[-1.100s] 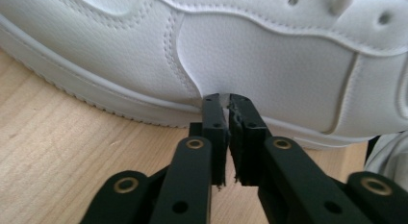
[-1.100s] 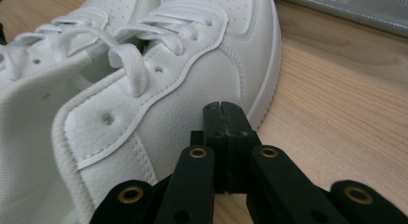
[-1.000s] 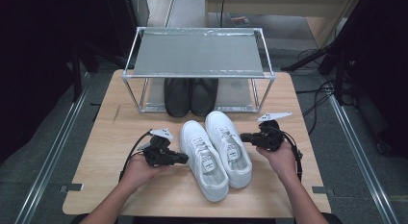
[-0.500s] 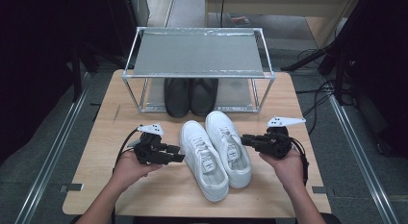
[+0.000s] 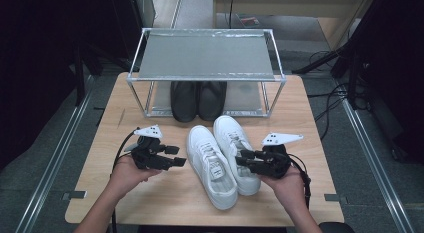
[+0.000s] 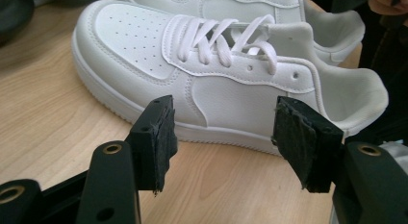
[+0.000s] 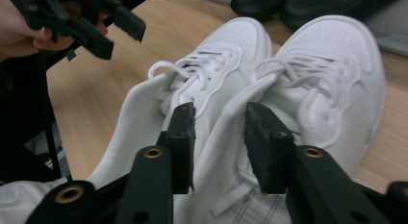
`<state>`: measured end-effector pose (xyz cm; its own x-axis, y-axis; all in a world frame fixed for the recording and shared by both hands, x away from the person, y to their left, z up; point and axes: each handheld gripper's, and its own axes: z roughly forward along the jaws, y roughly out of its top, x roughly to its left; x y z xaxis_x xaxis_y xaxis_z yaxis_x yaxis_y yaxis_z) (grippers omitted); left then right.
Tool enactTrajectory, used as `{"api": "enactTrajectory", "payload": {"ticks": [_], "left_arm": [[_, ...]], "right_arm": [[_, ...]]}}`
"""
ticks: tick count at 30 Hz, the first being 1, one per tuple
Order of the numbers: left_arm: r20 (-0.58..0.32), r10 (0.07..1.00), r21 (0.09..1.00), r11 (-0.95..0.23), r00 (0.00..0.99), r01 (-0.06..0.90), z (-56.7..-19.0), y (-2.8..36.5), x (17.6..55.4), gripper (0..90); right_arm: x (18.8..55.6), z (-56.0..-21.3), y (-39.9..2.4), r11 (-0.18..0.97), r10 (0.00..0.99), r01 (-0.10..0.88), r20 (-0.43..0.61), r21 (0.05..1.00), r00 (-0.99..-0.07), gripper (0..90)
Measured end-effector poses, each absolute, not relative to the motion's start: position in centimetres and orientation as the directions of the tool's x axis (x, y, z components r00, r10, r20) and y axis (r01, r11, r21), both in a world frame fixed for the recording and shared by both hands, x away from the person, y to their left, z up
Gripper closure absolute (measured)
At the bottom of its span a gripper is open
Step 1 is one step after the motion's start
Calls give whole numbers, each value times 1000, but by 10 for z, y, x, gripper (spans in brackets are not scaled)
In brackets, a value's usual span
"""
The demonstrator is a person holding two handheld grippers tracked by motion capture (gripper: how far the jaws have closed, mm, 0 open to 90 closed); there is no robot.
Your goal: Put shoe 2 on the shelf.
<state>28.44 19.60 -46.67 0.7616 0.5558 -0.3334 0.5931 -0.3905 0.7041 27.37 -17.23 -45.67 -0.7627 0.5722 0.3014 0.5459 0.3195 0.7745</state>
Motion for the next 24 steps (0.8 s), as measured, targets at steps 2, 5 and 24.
{"api": "enactTrajectory", "payload": {"ticks": [2, 5, 24], "left_arm": [[-329, 557, 704, -393, 762, 591, -467, 196, 285, 403], [-328, 560, 706, -390, 761, 591, -467, 198, 285, 402], [-335, 591, 725, -335, 734, 601, -465, 209, 289, 412]], "right_arm": [[272, -457, -169, 329, 577, 551, 299, 767, -760, 622], [271, -458, -164, 329, 585, 555, 296, 764, -755, 580], [261, -471, -128, 361, 690, 552, 182, 752, -700, 447]]}}
